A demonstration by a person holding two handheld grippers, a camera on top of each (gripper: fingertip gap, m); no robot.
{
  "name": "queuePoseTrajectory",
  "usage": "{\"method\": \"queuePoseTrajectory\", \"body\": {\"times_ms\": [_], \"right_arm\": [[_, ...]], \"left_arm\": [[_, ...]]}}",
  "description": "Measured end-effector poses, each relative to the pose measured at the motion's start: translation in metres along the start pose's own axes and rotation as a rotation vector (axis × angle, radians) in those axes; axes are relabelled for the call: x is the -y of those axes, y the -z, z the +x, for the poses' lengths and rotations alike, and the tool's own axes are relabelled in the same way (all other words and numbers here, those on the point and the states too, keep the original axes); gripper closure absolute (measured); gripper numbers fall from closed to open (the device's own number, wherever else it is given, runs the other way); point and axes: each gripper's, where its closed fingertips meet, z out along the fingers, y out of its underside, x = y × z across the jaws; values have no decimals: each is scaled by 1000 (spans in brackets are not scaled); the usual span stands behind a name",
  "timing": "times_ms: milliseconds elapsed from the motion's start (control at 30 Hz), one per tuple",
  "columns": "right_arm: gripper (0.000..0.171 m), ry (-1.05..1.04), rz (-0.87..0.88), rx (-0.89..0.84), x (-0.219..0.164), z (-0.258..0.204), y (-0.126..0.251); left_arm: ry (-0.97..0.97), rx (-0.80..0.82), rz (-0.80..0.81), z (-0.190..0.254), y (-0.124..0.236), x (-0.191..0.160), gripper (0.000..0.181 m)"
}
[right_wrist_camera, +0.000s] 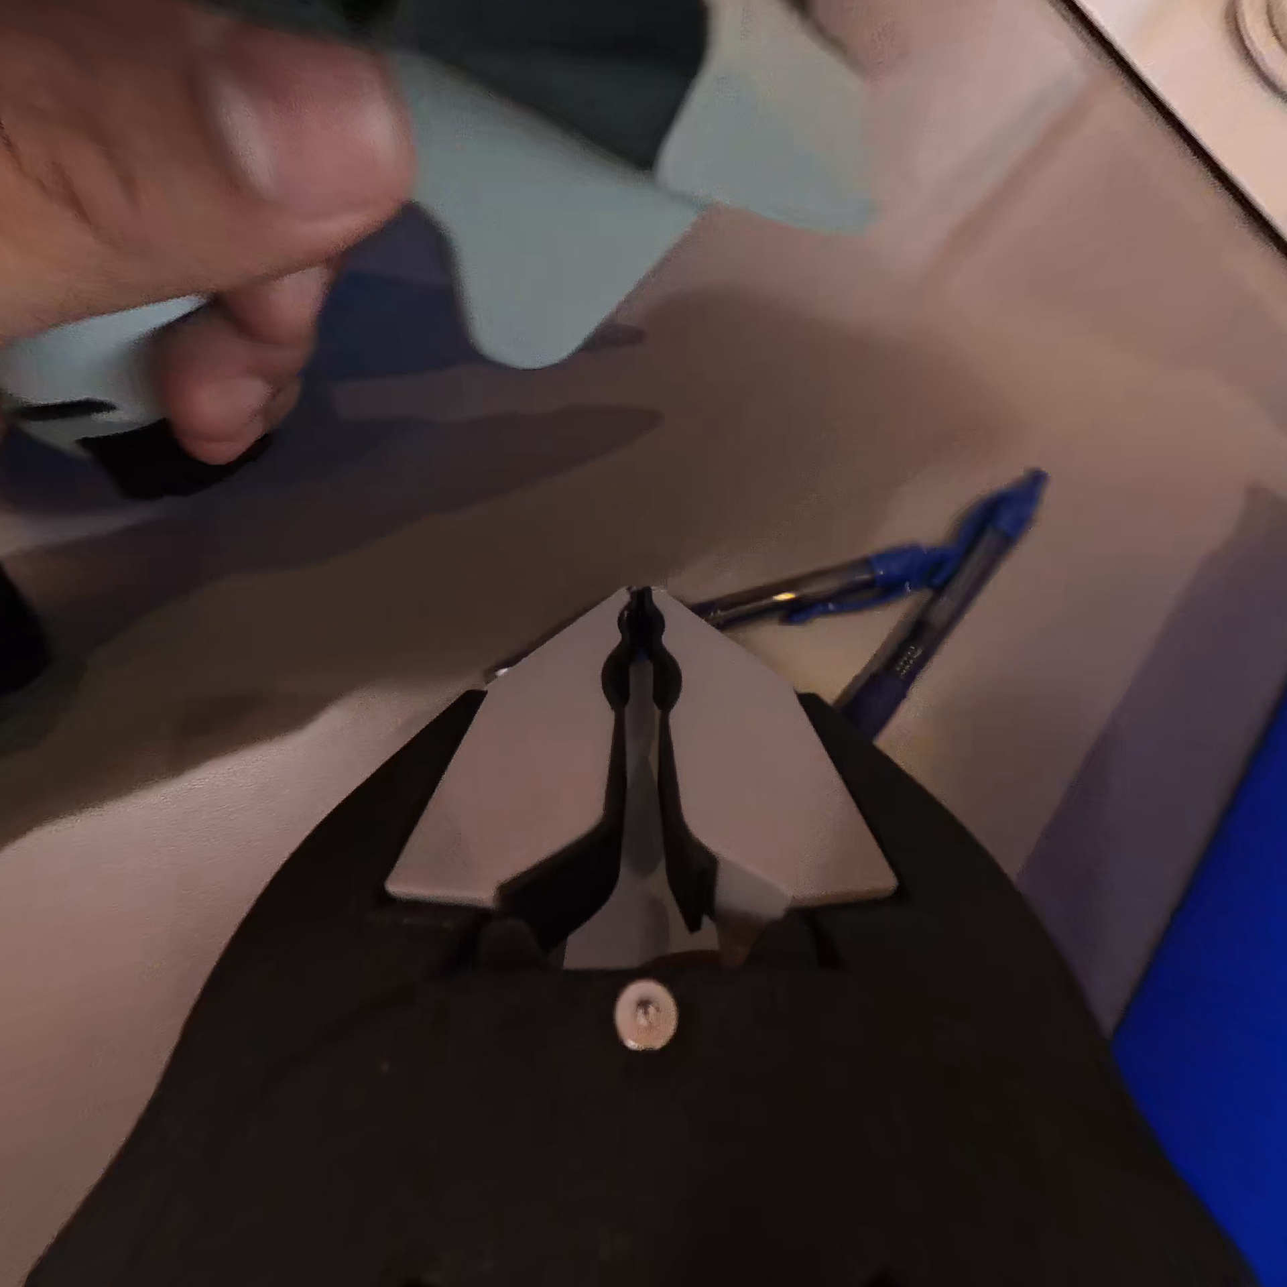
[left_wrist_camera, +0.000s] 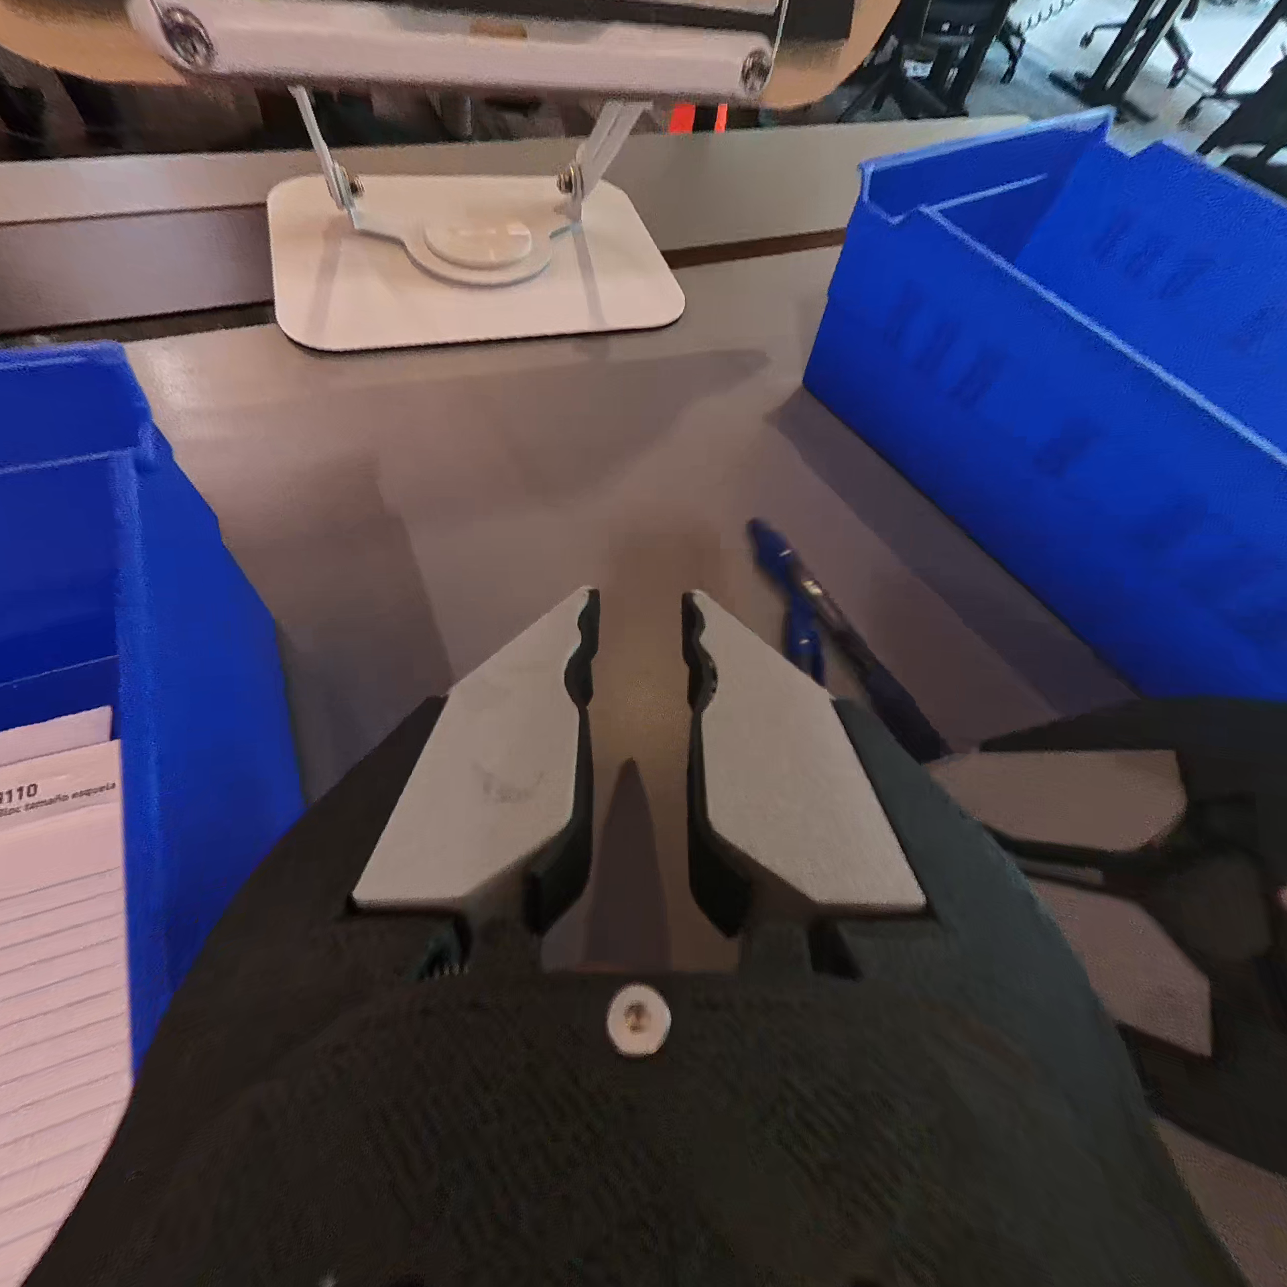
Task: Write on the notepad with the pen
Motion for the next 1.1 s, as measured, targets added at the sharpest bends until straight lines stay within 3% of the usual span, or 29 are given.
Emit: {"method": "queuePoseTrajectory", "body": {"times_ms": [267,400,667,767,933,1100], "right_arm": [[166,-85,104,-68,16,28,23],[165,-129,142,-174,18,52,43],[159,-154,-40,-201,-17,61,23],[154,-130,-75,-224,-22,55,32],[166,-22,-89,-405,-33,59,60],[171,25,-264,-571,-64,85,50]], "left_arm": [[-16,-107,-296,18,-23,-58,172],[-55,-133,-352,26,-20,-69,176],[-56,-278,-456,49,-3,-84,181],[-72,-289,-464,54,0,-86,181],[-63,-314,-458,60,-3,-85,181],[-42,-369,-439,79,-7,-85,181]]}}
